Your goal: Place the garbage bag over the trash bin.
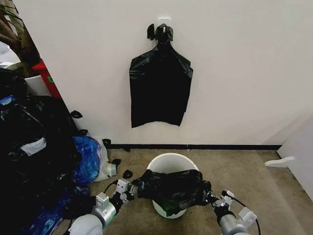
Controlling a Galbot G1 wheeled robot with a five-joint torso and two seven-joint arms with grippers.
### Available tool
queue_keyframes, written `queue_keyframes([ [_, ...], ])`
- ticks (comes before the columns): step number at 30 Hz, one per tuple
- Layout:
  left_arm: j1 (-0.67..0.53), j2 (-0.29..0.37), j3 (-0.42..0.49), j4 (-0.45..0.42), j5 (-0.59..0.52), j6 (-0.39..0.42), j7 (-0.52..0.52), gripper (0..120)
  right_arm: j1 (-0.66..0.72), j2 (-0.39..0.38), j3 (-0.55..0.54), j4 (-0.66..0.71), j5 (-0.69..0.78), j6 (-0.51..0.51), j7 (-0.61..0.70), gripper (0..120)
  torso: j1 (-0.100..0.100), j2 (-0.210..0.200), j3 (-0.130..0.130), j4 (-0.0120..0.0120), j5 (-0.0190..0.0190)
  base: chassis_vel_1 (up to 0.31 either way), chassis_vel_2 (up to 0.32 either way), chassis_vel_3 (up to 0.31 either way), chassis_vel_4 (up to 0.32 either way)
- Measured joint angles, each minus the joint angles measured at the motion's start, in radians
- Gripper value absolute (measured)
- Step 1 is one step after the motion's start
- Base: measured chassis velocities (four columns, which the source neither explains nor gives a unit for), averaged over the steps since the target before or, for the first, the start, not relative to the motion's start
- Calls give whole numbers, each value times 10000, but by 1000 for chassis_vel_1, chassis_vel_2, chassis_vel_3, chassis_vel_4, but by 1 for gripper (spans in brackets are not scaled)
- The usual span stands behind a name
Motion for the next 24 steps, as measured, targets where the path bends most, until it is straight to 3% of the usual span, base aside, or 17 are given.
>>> queue_keyframes([
  [16, -514, -395, 275, 1636, 114, -315, 418, 0, 600, -71, -11, -900, -842, -211, -1082, 0, 0, 0, -1, 1, 0, 0, 0, 0, 0],
  [24, -428, -429, 190, 1849, 232, -451, 511, 0, 679, -59, -11, -1113, -1022, -150, -1218, 0, 0, 0, 0, 1, 0, 0, 0, 0, 0],
])
